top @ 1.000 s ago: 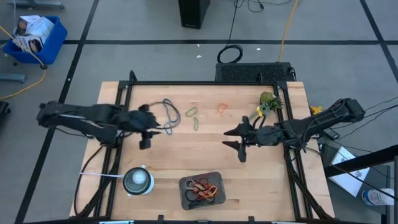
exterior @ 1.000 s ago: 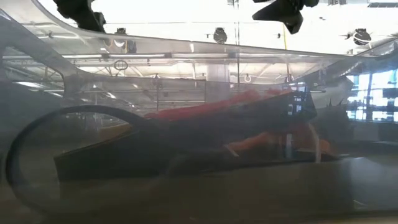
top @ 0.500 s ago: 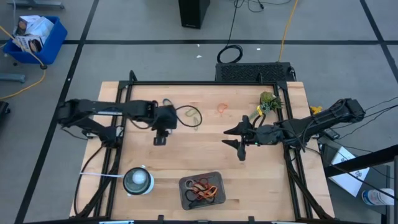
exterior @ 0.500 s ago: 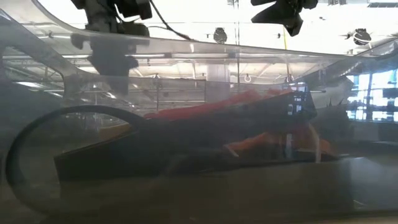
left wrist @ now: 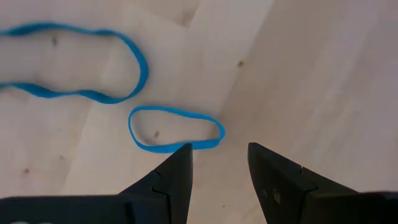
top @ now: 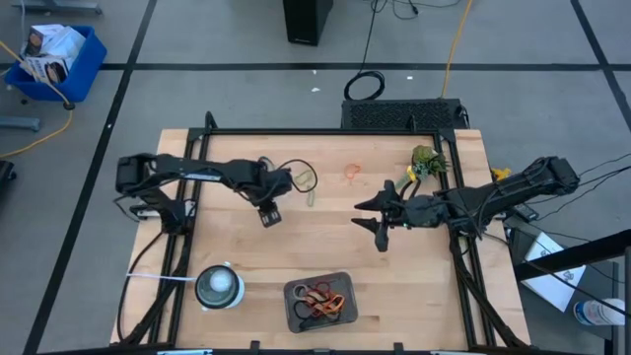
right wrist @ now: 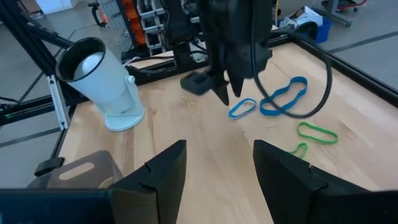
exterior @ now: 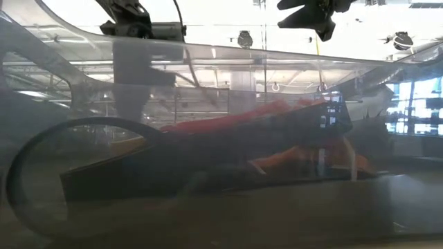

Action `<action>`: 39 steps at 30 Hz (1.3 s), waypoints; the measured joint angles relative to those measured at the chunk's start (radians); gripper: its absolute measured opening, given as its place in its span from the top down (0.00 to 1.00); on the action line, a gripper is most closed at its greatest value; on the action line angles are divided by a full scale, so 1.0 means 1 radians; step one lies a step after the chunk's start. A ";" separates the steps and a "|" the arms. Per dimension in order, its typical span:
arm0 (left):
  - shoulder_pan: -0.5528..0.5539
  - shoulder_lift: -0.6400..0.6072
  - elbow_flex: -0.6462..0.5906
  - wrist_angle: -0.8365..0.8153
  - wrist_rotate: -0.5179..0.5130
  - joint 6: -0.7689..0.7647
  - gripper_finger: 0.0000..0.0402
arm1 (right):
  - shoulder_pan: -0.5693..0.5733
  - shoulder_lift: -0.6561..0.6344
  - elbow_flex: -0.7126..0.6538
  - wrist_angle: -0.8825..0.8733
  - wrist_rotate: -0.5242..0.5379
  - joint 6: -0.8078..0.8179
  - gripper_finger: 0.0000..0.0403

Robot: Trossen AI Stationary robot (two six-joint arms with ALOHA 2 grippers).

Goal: Pick and place rubber bands into bin
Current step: Put the bottom blue rubber band into the bin

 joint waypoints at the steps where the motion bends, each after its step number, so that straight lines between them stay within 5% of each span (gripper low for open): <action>1: 0.000 0.014 0.000 0.003 0.000 -0.011 0.60 | -0.004 0.000 0.000 0.000 0.000 0.002 0.55; 23: 0.037 0.215 0.003 0.074 0.082 -0.122 0.61 | -0.023 0.000 0.000 0.000 -0.054 0.026 0.55; 35: 0.033 0.205 0.002 0.070 0.057 -0.113 0.97 | -0.023 0.000 0.000 0.001 -0.055 0.023 0.55; 39: 0.031 0.202 0.001 0.059 0.056 -0.111 0.98 | -0.022 0.000 0.000 0.000 -0.055 0.023 0.55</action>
